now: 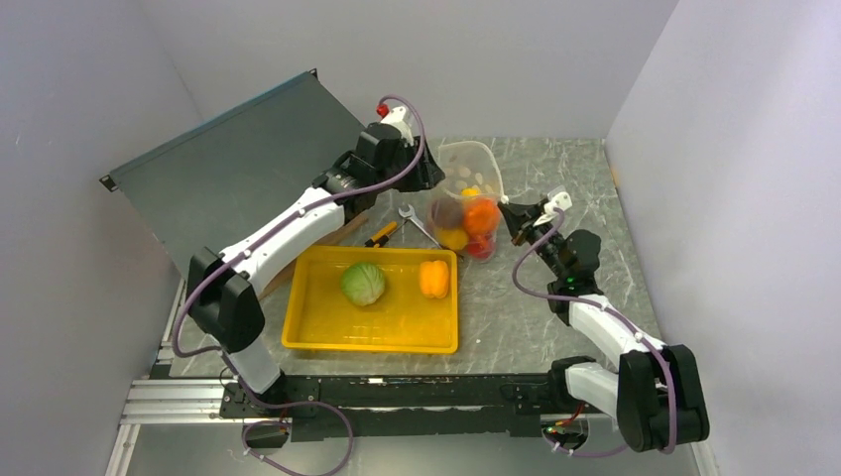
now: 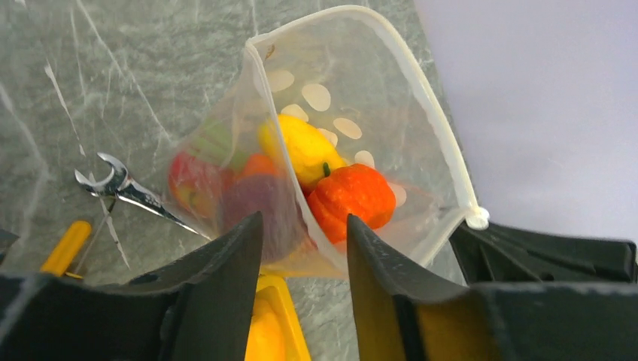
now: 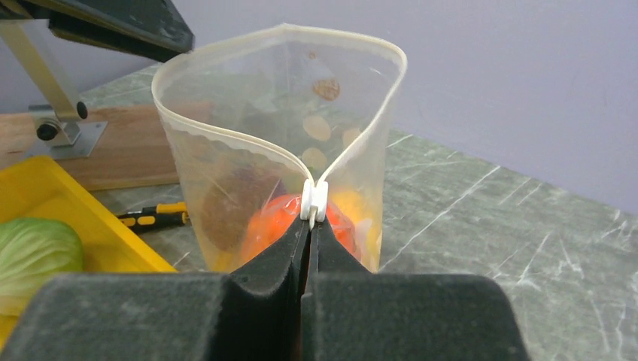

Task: Place the food in the zip-top bag and seal the zipper
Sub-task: Zip the zipper food storage bag at the center of the board.

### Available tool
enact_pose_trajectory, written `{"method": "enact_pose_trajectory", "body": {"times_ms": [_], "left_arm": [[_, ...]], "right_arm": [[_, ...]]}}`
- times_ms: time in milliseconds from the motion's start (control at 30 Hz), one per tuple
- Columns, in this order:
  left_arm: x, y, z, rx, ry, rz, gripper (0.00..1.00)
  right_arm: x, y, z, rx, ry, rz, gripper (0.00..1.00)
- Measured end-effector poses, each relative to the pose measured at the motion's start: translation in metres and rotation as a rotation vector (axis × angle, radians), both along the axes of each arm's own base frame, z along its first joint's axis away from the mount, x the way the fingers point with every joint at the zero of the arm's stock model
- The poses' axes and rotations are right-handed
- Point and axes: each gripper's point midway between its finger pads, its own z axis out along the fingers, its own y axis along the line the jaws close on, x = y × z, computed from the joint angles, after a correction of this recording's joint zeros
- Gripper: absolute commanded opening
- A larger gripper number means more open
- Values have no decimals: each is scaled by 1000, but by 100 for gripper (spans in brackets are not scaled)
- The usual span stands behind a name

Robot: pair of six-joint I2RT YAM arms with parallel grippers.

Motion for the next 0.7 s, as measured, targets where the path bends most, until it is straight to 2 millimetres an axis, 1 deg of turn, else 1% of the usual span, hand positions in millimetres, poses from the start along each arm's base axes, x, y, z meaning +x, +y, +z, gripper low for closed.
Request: {"method": "enact_pose_trajectory", "body": {"times_ms": [67, 100, 200, 267, 367, 433, 467, 500, 567, 633, 700], "left_arm": [[-4, 3, 11, 41, -73, -51, 55], [-7, 4, 20, 68, -126, -82, 56], [-18, 4, 50, 138, -306, -179, 55], [-33, -6, 75, 193, -482, -294, 59], [-56, -28, 97, 261, -695, -452, 65], [-66, -46, 103, 293, -790, -549, 66], [-69, -55, 104, 313, -827, -597, 67], [-67, -63, 107, 333, -856, -635, 68], [-56, -78, 109, 370, -900, -688, 68], [-45, -89, 101, 406, -910, -730, 67], [-39, -94, 81, 439, -886, -779, 66]], "right_arm": [[3, -3, 5, -13, -2, 8, 0], [5, -4, 6, -17, -2, 13, 0], [13, -7, 9, -29, 11, 43, 0], [20, -8, 13, -34, 28, 78, 0], [24, -7, 20, -38, 29, 132, 0], [23, -4, 24, -44, 25, 173, 0], [21, -2, 25, -47, 24, 193, 0], [20, 0, 26, -51, 22, 211, 0], [15, 2, 25, -59, 20, 244, 0], [13, 1, 24, -64, 22, 263, 0], [12, 1, 21, -66, 30, 276, 0]]}}
